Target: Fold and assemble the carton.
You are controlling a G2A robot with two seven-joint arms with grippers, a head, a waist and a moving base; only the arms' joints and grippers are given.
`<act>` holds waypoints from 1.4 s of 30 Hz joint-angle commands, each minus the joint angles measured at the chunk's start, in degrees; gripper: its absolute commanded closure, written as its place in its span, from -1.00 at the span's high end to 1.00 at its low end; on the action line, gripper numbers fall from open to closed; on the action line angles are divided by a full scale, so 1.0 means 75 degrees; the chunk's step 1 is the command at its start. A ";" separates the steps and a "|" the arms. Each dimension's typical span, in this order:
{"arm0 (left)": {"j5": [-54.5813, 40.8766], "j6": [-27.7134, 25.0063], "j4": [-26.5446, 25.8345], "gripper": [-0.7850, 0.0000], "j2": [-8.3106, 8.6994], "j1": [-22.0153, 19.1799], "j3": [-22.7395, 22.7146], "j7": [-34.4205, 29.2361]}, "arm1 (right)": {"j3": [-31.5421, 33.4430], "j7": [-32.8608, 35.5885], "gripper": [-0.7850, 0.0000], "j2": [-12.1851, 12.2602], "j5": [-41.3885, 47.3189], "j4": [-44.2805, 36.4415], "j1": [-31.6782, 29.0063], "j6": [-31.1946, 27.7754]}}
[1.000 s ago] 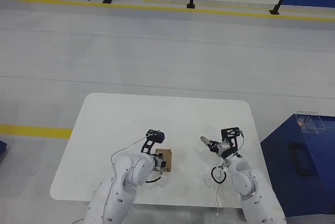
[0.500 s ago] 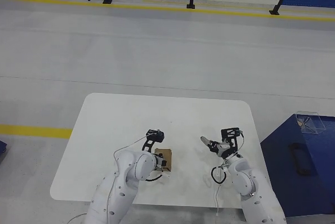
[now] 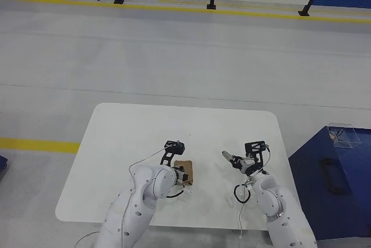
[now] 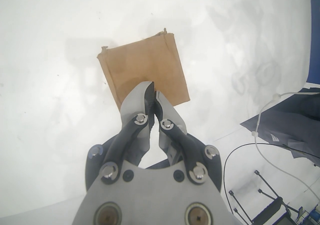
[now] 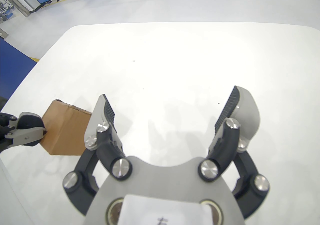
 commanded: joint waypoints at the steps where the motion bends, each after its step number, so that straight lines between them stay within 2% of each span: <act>1: -0.0009 -0.0039 -0.0226 -1.00 0.0018 0.0096 -0.0028 0.0065 | 0.0000 0.0000 1.00 0.0000 0.0000 0.0000 0.0000 0.0000; 4: 0.0029 -0.0081 -0.0273 -1.00 0.0037 0.0150 -0.0031 0.0075 | 0.0000 0.0000 1.00 0.0000 0.0000 0.0000 0.0000 0.0000; 9: -0.0057 0.0008 0.0432 -1.00 -0.0009 -0.0210 0.0107 -0.0081 | 0.0000 0.0000 1.00 0.0000 0.0000 0.0000 0.0000 0.0000; 12: -0.0170 0.0002 0.0414 -1.00 -0.0023 -0.0279 0.0104 0.0123 | 0.0000 0.0000 1.00 0.0000 0.0000 0.0000 0.0000 0.0000; 17: -0.0129 -0.0400 -0.0697 -1.00 0.0096 0.0297 -0.0209 0.0729 | 0.0000 0.0000 1.00 0.0000 0.0000 0.0000 0.0000 0.0000; 25: 0.0134 -0.1669 -0.2790 -1.00 0.0387 0.2203 -0.0850 0.2569 | 0.0000 0.0000 1.00 0.0000 0.0000 0.0000 0.0000 0.0000; 26: 0.0134 -0.1669 -0.2790 -0.14 0.0387 0.2203 -0.0850 0.2569 | 0.0000 0.0000 1.00 0.0000 0.0000 0.0000 0.0000 0.0000; 27: 0.0134 -0.1669 -0.2790 0.91 0.0387 0.2203 -0.0850 0.2569 | 0.0000 0.0000 1.00 0.0000 0.0000 0.0000 0.0000 0.0000; 28: 0.0136 -0.1684 -0.2807 -0.99 0.0390 0.2228 -0.0857 0.2588 | 0.0000 0.0000 1.00 0.0000 0.0000 0.0000 0.0000 0.0000; 30: 0.0136 -0.1678 -0.2800 -0.95 0.0389 0.2217 -0.0855 0.2581 | 0.0000 0.0000 1.00 0.0000 0.0000 0.0000 0.0000 0.0000; 31: 0.0135 -0.1672 -0.2793 -0.85 0.0388 0.2207 -0.0852 0.2573 | 0.0000 0.0000 1.00 0.0000 0.0000 0.0000 0.0000 0.0000; 33: 0.0135 -0.1668 -0.2789 -0.46 0.0387 0.2202 -0.0850 0.2568 | 0.0000 0.0000 1.00 0.0000 0.0000 0.0000 0.0000 0.0000; 37: 0.0134 -0.1668 -0.2789 0.16 0.0387 0.2203 -0.0850 0.2568 | 0.0000 0.0000 1.00 0.0000 0.0000 0.0000 0.0000 0.0000; 42: 0.0134 -0.1668 -0.2789 0.74 0.0387 0.2203 -0.0850 0.2569 | 0.0000 0.0000 1.00 0.0000 0.0000 0.0000 0.0000 0.0000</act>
